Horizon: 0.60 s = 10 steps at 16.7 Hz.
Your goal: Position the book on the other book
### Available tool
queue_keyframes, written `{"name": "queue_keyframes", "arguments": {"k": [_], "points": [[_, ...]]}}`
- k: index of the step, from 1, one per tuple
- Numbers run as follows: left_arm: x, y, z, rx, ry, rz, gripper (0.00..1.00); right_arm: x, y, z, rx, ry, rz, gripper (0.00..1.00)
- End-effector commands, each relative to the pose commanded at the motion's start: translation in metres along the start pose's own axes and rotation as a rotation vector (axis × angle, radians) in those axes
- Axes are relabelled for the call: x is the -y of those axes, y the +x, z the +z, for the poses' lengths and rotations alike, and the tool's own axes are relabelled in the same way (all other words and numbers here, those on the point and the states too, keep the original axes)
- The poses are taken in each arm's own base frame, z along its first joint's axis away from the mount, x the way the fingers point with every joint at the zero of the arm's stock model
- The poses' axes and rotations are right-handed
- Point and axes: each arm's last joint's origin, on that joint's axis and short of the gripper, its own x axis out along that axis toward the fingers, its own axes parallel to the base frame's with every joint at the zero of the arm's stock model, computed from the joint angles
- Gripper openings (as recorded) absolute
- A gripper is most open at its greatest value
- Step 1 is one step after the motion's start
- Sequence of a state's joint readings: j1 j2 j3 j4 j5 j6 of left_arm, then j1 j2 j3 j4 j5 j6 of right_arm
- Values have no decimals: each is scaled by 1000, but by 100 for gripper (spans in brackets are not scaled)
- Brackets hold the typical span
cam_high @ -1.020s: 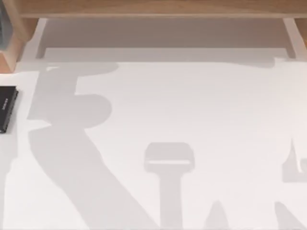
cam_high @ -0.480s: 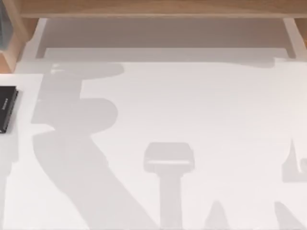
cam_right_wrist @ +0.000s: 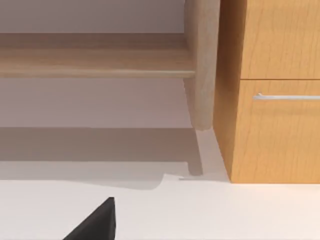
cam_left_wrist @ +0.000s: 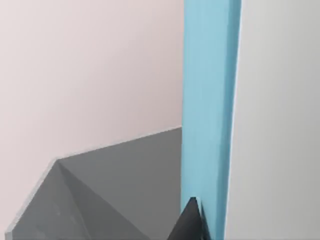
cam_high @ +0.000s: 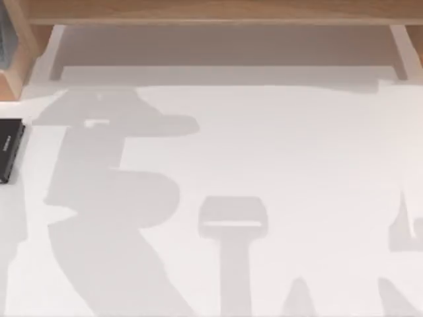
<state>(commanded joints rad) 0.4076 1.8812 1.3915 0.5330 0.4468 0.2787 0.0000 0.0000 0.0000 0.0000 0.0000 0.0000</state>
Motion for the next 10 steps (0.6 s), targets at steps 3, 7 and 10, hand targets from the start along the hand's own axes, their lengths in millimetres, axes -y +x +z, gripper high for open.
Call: {"name": "queue_keyframes", "arguments": {"k": [3,7,10], "points": [[-14,-36,4,-15,246,32,0,0,0,0,0,0,0,100],[-22,-82,-10,-97,610,51,0,0,0,0,0,0,0,100],[-15,-110,-34,-185,861,15,0,0,0,0,0,0,0,100]]}}
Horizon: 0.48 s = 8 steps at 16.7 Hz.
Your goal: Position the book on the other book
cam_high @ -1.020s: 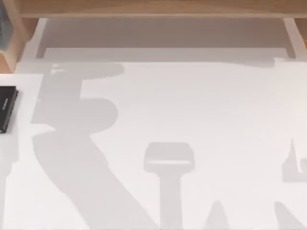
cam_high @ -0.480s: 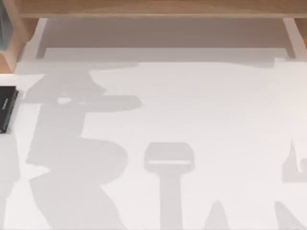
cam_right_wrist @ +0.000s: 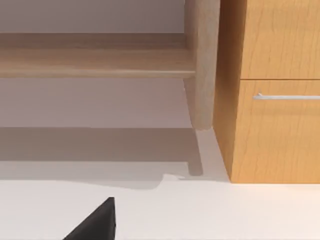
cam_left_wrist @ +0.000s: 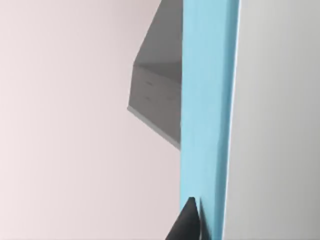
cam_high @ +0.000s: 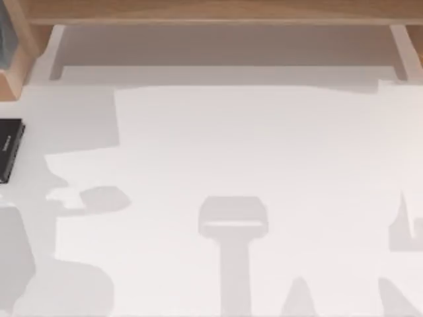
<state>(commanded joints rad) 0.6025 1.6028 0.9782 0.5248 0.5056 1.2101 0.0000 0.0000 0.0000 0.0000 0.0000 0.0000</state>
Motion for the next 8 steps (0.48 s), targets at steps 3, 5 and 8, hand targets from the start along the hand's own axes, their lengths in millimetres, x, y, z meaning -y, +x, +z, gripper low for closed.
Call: {"name": "queue_keyframes", "arguments": {"k": [3,5,8], "points": [[39,-15,-11,-40,207,-101,0,0,0,0,0,0,0,100],[70,-20,-15,-44,309,-194,0,0,0,0,0,0,0,100],[117,-25,-15,-10,407,-339,0,0,0,0,0,0,0,100]]}}
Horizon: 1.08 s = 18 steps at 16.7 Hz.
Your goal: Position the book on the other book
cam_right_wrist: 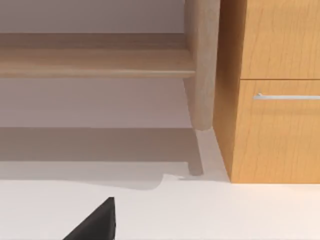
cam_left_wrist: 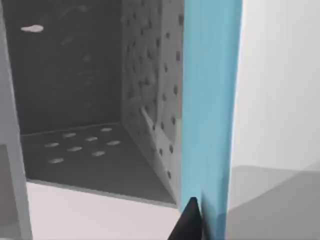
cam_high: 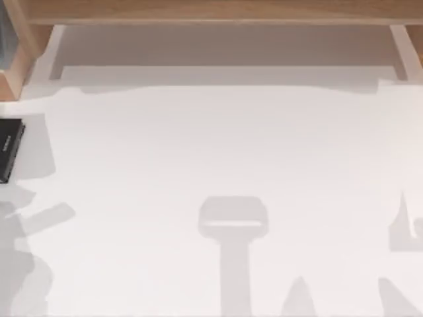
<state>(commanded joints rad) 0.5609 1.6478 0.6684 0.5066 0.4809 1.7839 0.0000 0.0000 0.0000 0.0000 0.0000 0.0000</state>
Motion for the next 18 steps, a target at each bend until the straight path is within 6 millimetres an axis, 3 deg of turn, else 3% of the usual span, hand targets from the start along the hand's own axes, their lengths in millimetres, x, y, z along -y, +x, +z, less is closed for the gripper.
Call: {"name": "queue_keyframes", "arguments": {"k": [4,17,18], "points": [[31,8,21,68,59,-108,0,0,0,0,0,0,0,100],[32,14,22,71,61,-111,0,0,0,0,0,0,0,100],[32,14,22,71,61,-111,8,0,0,0,0,0,0,100]]}}
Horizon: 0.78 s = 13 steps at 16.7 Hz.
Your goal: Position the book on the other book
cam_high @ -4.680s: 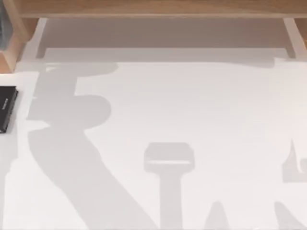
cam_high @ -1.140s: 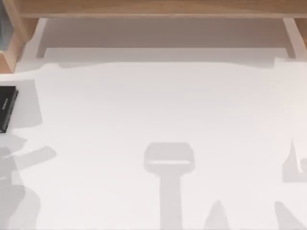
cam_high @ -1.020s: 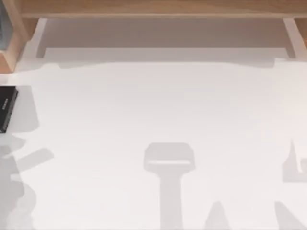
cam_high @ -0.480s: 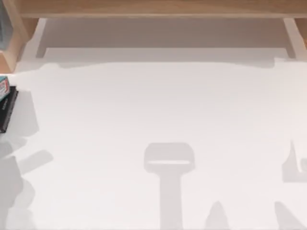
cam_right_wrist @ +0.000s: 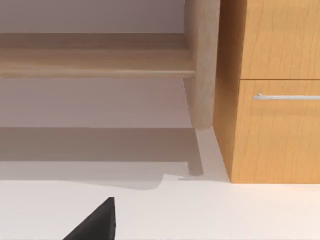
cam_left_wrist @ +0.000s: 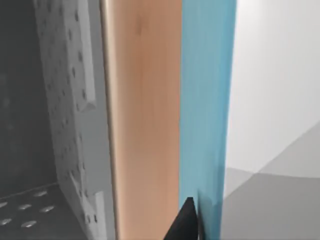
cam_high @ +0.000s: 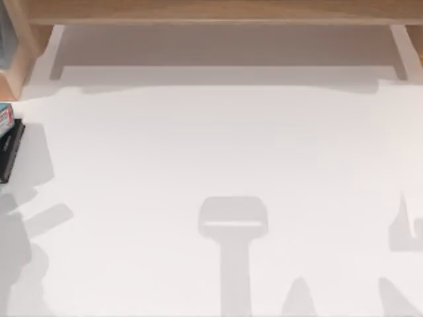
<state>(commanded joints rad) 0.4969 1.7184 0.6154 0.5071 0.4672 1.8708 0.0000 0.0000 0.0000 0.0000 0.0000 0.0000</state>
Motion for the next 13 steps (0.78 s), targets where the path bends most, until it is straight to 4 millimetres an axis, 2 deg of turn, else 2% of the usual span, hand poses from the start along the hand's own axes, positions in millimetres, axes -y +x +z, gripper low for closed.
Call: {"name": "queue_keyframes", "arguments": {"k": [12,13], "points": [[0,0,0,0,0,0,98,0,0,0,0,0,0,100],[0,0,0,0,0,0,100,0,0,0,0,0,0,100]]}}
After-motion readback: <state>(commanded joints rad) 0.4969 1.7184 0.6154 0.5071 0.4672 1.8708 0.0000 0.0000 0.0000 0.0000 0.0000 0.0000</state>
